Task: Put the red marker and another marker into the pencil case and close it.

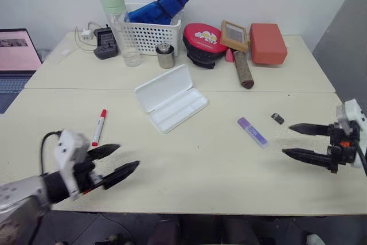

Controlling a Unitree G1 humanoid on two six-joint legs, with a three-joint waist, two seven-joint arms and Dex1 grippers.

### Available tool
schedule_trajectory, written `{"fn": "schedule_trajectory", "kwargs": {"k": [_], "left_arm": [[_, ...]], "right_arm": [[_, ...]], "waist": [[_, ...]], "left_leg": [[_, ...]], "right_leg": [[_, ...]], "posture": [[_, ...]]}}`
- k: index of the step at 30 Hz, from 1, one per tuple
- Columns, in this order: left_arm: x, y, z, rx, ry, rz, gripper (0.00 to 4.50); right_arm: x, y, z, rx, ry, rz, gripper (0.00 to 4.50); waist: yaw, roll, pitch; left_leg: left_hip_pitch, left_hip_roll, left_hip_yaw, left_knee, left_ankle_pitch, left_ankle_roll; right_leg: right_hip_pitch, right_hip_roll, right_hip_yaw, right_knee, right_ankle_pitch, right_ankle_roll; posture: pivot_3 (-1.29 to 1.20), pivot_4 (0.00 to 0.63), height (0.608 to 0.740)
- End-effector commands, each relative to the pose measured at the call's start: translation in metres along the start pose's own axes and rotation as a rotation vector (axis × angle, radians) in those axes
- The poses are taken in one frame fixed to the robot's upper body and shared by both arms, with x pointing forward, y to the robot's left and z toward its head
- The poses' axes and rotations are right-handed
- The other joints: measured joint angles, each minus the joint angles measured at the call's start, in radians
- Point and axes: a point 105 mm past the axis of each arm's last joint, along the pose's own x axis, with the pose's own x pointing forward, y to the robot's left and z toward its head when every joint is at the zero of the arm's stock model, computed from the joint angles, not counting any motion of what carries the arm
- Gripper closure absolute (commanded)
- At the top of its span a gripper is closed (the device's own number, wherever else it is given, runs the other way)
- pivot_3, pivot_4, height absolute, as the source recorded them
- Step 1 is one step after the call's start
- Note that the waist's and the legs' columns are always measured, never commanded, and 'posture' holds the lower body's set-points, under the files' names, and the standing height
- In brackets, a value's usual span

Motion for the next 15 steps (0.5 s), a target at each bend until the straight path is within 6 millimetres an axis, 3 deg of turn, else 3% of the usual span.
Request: {"fn": "schedule_trajectory", "kwargs": {"k": [1, 6, 15], "left_arm": [[0.052, -0.010, 0.022, 0.034, -0.109, -0.041, 0.00], [0.100, -0.009, 0.033, 0.084, -0.115, -0.063, 0.00], [0.153, 0.006, 0.022, 0.166, -0.042, -0.089, 0.00]], "right_arm": [[0.010, 0.004, 0.027, -0.117, -0.065, -0.002, 0.09], [0.024, 0.009, 0.036, -0.191, -0.082, 0.001, 0.09], [0.034, 0.009, 0.031, -0.262, -0.033, -0.025, 0.09]], "waist": [[0.004, -0.002, 0.000], [0.000, -0.005, -0.001], [-0.002, -0.005, -0.001]], "left_leg": [[0.000, -0.001, 0.000, 0.000, 0.000, 0.000], [0.000, -0.001, 0.001, 0.000, 0.000, 0.000], [-0.001, -0.002, 0.001, 0.001, 0.000, 0.000]], "right_leg": [[0.000, 0.001, 0.000, 0.000, 0.000, 0.001], [0.000, 0.002, -0.001, 0.001, 0.001, 0.001], [-0.001, 0.003, -0.002, 0.002, 0.001, 0.002]], "posture": [[0.00, 0.150, 0.740], [0.00, 0.150, 0.740], [0.00, 0.150, 0.740]]}}
